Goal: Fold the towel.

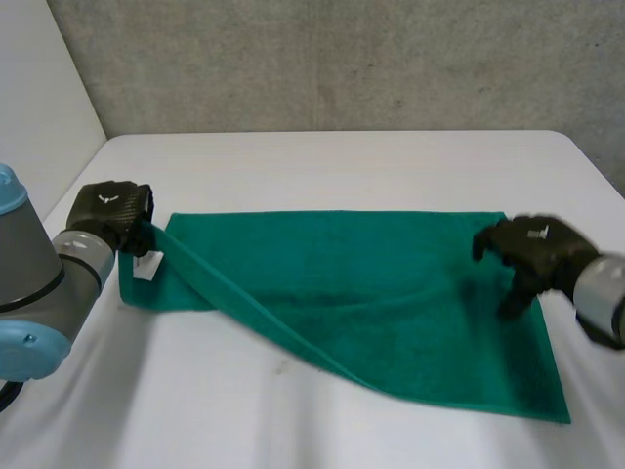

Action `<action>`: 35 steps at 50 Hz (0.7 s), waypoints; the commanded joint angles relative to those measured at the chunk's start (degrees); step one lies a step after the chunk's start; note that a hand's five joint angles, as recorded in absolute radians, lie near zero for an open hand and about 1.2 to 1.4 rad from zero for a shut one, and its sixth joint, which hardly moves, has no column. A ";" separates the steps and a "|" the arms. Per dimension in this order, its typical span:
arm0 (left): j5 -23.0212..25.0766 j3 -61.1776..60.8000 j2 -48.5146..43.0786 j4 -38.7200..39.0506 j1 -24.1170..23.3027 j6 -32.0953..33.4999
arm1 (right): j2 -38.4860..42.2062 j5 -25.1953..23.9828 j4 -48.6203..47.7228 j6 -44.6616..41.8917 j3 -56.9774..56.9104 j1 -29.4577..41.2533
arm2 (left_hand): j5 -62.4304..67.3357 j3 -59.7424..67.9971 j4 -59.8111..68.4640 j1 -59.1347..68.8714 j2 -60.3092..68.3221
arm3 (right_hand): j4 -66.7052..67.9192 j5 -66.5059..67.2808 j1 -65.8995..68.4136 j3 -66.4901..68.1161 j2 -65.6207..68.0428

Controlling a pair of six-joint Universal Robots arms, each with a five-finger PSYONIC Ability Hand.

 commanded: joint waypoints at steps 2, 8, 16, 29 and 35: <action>-0.11 2.42 -0.78 0.30 -0.21 -0.01 | -5.57 -6.15 -6.50 0.17 16.64 0.73 | 14.27 11.73 10.93 14.19 11.37 | 0.97 1.08 4.19 0.92 0.74; -0.37 5.68 -1.57 0.04 -0.39 -0.37 | -1.80 -5.71 -12.39 2.53 17.71 3.52 | 14.27 11.73 10.93 14.19 11.37 | 0.46 0.57 3.68 0.41 0.23; -0.81 9.63 -3.32 -0.13 -0.47 -1.60 | 5.41 -4.75 -15.64 7.55 14.98 9.77 | 14.27 11.73 10.93 14.19 11.37 | 0.80 0.91 4.02 0.75 0.57; -2.30 11.39 -6.14 -0.13 -0.47 -1.95 | 10.61 8.08 -23.29 7.03 13.84 11.19 | 14.27 11.73 10.93 14.19 11.37 | 8.69 8.80 11.91 8.64 8.46; -2.30 11.66 -6.14 -0.13 -0.39 -1.95 | 10.09 8.96 -24.00 7.03 13.93 10.31 | 14.27 11.73 10.93 14.19 11.37 | 24.48 24.60 27.71 24.43 24.25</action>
